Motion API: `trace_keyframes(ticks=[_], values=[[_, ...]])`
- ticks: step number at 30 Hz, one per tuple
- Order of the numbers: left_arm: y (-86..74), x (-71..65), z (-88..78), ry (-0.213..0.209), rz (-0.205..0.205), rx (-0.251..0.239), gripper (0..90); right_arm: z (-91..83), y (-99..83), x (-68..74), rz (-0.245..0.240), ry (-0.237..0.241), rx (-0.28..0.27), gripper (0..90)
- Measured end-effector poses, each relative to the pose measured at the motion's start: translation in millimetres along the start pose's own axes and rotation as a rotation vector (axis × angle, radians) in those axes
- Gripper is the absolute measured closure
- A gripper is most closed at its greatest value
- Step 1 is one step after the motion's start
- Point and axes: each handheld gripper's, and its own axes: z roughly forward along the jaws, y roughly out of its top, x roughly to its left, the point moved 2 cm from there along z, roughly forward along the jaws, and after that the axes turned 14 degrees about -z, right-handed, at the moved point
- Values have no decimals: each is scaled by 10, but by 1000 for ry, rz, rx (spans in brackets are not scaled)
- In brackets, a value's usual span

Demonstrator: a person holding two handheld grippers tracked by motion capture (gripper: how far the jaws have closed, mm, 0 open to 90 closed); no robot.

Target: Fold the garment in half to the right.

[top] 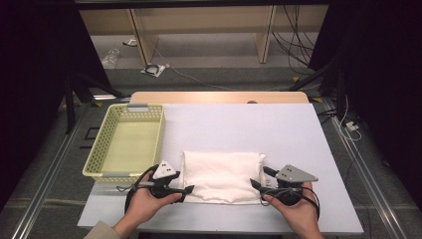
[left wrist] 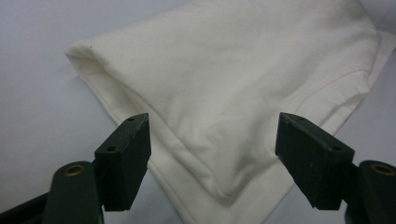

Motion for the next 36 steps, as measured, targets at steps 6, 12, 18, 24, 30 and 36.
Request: trace_keyframes(ticks=[6,12,18,24,30,36], values=[[-26,-54,-10,32,-39,11,299,-27,-7,9,-5,0,4,363],[-69,-65,46,55,-106,23,311,-12,-7,19,-4,10,14,364],[-101,-24,101,88,-159,39,311,8,-12,24,-2,18,10,365],[-160,-14,131,128,-156,78,338,9,-16,24,-3,22,13,364],[-208,-84,149,194,-81,58,399,14,-19,30,-6,32,23,363],[-233,-120,147,189,-72,40,483,23,-19,37,-6,39,28,365]])
